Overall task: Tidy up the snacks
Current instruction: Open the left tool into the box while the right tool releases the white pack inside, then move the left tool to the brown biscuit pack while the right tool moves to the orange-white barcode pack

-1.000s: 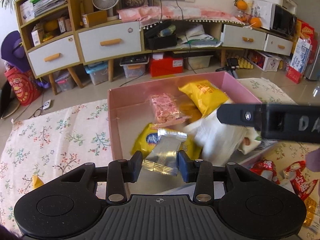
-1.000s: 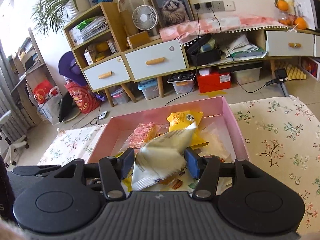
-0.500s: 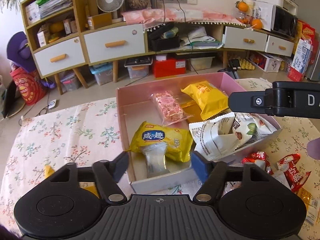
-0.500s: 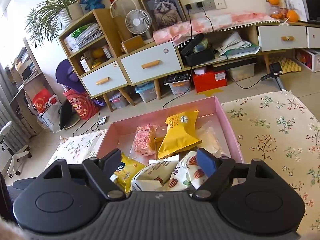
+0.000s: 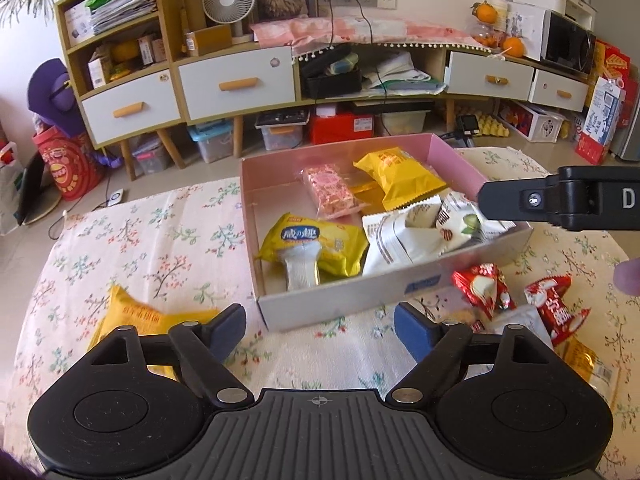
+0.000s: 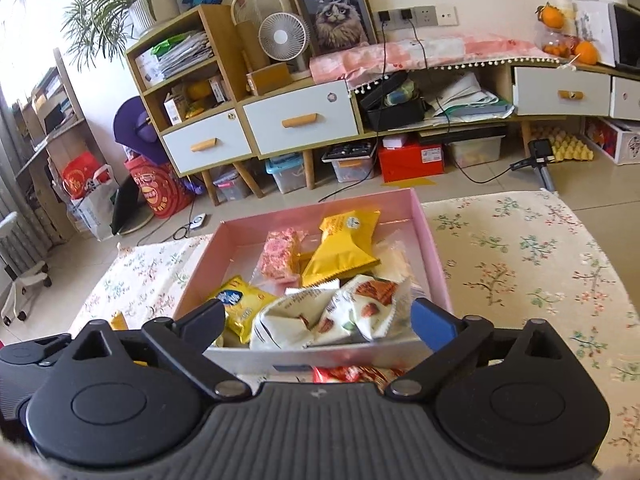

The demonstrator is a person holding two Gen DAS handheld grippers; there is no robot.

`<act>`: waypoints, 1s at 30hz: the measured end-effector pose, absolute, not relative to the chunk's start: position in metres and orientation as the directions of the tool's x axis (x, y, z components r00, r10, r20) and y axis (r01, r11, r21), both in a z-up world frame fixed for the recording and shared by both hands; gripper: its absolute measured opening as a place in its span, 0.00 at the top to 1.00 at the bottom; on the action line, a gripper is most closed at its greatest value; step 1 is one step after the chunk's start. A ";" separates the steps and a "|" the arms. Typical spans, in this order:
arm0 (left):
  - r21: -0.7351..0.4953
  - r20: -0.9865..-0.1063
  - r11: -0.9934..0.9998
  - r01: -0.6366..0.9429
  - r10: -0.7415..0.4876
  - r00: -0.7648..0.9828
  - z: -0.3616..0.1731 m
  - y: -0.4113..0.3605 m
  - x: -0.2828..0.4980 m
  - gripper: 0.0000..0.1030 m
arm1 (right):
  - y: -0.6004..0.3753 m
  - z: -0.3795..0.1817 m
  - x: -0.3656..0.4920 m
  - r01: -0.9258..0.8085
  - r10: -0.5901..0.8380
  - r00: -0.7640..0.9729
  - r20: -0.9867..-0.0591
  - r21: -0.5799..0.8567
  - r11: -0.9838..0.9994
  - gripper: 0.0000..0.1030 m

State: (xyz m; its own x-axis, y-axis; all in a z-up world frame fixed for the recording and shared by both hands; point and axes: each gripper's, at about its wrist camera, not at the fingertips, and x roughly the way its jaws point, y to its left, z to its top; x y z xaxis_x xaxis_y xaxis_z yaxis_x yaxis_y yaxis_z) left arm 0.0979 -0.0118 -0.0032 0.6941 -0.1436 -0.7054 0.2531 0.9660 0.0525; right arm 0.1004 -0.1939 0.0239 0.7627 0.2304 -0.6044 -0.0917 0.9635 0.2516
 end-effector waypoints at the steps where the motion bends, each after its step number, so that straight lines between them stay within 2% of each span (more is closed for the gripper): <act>1: 0.050 -0.704 0.968 0.248 -0.142 0.696 -0.003 -0.011 0.094 0.15 | -0.195 0.025 0.098 -0.091 0.226 0.762 -0.607 0.245 0.965 0.00; 6: 0.018 -0.706 0.967 0.254 -0.167 0.688 -0.009 -0.007 0.077 0.10 | -0.193 0.020 0.086 -0.123 0.208 0.745 -0.634 0.175 0.977 0.00; 14: 0.077 -0.720 0.945 0.317 -0.167 0.674 -0.018 -0.018 0.064 0.07 | -0.198 0.010 0.068 -0.208 0.195 0.722 -0.664 0.062 0.976 0.00; 21: 0.094 -0.721 0.934 0.344 -0.175 0.671 -0.031 -0.020 0.059 0.05 | -0.210 0.001 0.052 -0.256 0.211 0.709 -0.673 0.033 0.966 0.00; 30: 0.080 -0.708 0.894 0.440 -0.260 0.656 -0.053 -0.026 0.057 0.05 | -0.218 -0.020 0.023 -0.405 0.254 0.663 -0.704 -0.053 0.913 0.00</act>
